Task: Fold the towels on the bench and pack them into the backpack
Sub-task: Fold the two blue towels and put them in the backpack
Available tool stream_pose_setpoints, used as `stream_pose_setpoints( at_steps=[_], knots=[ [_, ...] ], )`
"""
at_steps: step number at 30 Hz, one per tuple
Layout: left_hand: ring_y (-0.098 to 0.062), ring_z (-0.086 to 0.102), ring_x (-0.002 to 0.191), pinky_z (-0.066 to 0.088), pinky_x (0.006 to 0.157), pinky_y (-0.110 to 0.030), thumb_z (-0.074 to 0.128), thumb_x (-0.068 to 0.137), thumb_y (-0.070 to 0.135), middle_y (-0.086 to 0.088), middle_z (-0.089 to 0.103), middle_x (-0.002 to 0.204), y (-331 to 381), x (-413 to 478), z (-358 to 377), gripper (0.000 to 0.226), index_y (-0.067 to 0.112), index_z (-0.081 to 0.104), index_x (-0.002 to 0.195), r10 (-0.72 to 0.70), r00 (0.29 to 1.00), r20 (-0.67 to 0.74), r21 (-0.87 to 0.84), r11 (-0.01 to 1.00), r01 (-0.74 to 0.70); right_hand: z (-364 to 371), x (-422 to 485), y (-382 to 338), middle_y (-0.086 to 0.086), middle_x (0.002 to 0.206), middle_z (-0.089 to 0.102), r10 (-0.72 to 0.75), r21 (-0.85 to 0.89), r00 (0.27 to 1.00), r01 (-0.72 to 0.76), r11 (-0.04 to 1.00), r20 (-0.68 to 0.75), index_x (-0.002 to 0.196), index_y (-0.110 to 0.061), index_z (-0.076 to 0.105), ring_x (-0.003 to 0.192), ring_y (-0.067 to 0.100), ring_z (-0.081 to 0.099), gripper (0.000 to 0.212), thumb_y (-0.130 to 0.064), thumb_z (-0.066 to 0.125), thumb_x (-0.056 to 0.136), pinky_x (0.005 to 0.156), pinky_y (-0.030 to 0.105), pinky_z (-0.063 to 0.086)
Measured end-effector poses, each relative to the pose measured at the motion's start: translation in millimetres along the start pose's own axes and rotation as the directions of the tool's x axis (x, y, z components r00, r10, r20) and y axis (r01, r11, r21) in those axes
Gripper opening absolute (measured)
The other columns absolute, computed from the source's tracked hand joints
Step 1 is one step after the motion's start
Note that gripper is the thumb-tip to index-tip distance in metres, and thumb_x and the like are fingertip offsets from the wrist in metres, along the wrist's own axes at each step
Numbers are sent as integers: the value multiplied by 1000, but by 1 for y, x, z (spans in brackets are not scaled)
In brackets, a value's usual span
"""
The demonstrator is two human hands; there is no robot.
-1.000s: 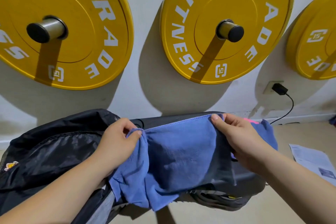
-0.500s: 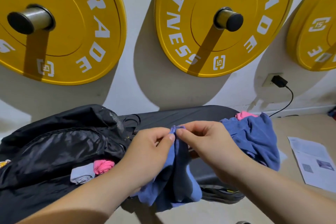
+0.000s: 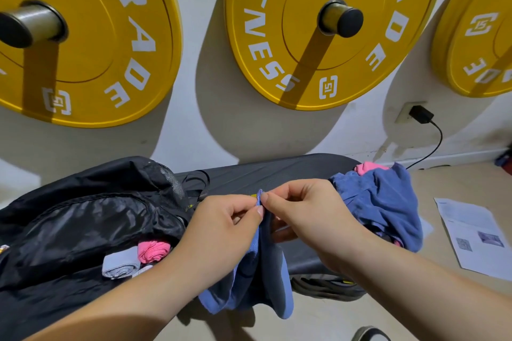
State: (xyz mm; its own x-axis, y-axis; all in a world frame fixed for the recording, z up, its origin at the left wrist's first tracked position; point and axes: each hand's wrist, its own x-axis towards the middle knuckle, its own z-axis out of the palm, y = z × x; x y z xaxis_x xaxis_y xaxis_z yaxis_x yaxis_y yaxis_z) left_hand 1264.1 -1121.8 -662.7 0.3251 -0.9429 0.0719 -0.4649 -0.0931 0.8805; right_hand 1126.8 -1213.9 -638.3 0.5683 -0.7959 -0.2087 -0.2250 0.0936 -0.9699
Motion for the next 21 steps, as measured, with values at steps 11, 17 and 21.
stream_pose_setpoints(
  at_steps=[11, 17, 21],
  knots=[
    [0, 57, 54, 43, 57, -12, 65, 96, 20, 11, 71, 65, -5, 3, -7, 19, 21, 77, 82, -5, 996, -92, 26, 1000, 8, -2, -1, -3, 19, 95, 77, 93, -14, 983, -92, 996, 158, 98, -5, 78, 79, 21, 71, 26, 0, 53, 91, 85, 39, 63],
    [-5, 54, 62, 44, 62, -25, 55, 102, 28, -3, 65, 70, 16, 1, -24, 17, 25, 66, 90, 85, 996, -20, -63, 994, -86, -16, 5, -5, -11, 111, 74, -156, -303, 954, 233, 924, 257, 112, -29, 73, 107, 7, 68, 29, -16, 77, 86, 100, 32, 53],
    [-17, 59, 67, 46, 62, -29, 54, 96, 35, -19, 66, 77, 42, -1, -43, 18, 22, 67, 94, 178, 982, -65, -260, 947, -189, -21, -2, -19, 7, 93, 75, -270, -239, 913, 348, 907, 305, 92, -16, 71, 93, 27, 70, 24, -29, 86, 79, 90, 52, 55]
  ],
)
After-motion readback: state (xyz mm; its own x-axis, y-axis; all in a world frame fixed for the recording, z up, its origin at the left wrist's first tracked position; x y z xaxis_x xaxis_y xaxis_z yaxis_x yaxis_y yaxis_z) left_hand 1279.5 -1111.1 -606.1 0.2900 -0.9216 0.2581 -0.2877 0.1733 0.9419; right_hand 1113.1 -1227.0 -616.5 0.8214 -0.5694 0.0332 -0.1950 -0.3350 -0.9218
